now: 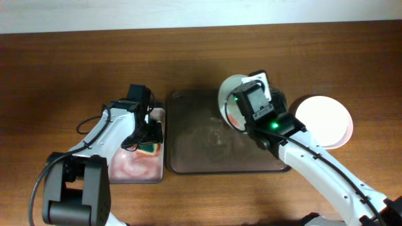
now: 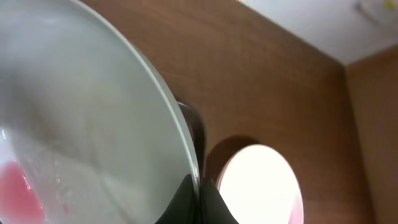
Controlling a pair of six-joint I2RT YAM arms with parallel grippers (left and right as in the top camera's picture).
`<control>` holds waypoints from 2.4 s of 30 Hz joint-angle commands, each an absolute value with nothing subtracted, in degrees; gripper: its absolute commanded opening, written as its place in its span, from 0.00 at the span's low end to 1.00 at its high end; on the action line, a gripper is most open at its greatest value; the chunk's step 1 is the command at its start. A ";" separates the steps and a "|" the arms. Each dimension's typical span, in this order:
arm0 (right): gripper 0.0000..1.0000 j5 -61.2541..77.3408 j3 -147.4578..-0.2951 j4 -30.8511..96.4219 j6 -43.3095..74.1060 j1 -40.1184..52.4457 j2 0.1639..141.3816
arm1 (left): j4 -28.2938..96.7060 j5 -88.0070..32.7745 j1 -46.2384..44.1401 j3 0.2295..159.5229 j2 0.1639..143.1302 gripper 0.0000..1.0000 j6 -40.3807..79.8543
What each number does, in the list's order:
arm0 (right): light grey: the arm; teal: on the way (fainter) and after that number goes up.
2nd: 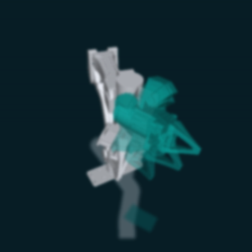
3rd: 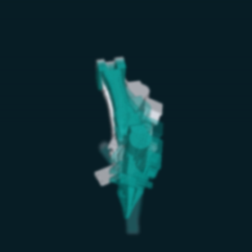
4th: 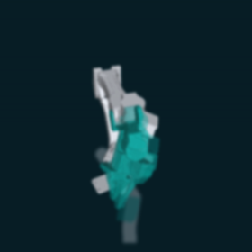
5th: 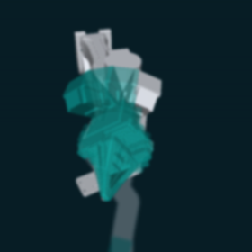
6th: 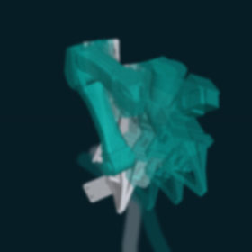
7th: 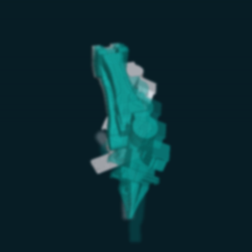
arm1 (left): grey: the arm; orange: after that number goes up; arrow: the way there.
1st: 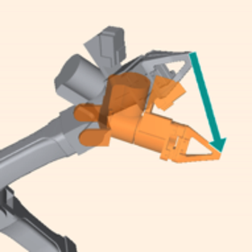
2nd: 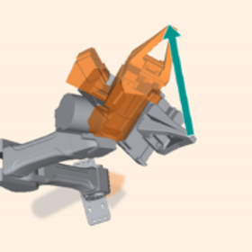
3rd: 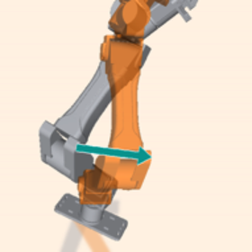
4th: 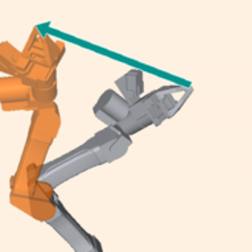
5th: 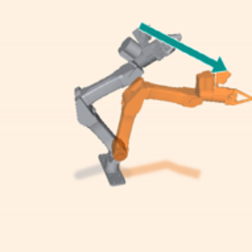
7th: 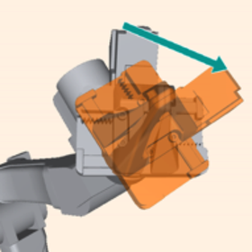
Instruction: Clean dirty plates on tray and stack at the side
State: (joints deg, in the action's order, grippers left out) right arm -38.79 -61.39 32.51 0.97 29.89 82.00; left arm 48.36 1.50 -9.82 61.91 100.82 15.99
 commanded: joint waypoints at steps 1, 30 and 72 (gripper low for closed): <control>0.04 -53.47 -64.64 32.10 -2.81 35.51 80.38 | 47.59 -0.27 -9.56 62.41 99.61 0.87 15.77; 0.04 -17.06 -64.66 41.45 21.98 8.38 80.62 | 47.22 -0.30 -9.56 62.41 99.61 0.90 15.77; 0.99 11.51 -68.18 59.48 0.67 4.16 72.90 | 68.23 -4.75 -2.52 66.04 83.79 1.00 13.96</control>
State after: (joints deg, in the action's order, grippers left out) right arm 12.32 -72.40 62.28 1.19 3.77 80.05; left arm 70.70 -4.34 -2.28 70.37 91.74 15.59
